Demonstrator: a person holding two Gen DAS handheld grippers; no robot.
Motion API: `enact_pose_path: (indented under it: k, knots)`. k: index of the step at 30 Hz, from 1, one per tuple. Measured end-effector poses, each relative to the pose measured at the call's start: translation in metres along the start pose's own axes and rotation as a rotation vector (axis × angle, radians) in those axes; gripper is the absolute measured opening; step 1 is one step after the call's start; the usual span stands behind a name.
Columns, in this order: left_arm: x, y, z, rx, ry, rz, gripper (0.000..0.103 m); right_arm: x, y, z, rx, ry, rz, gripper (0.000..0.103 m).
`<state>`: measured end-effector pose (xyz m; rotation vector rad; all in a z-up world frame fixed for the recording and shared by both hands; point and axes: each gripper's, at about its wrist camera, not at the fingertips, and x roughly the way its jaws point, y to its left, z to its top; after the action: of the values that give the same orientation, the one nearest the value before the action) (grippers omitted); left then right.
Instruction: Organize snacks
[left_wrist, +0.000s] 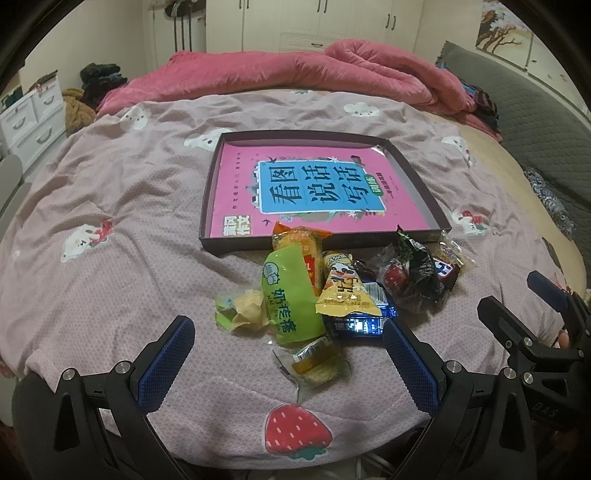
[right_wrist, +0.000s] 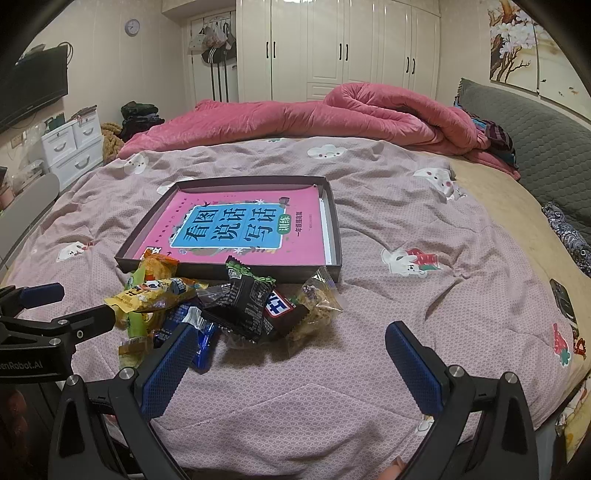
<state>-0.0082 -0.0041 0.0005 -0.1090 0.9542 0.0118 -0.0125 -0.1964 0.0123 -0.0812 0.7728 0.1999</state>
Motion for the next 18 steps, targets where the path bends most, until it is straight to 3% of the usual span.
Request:
enact_pose_path:
  k: [18]
  knots:
    - [0.0096, 0.0083, -0.0004, -0.024, 0.034, -0.001, 0.101, 0.0071, 0.0033, 0.0024, -0.003, 0.008, 0.013, 0.102]
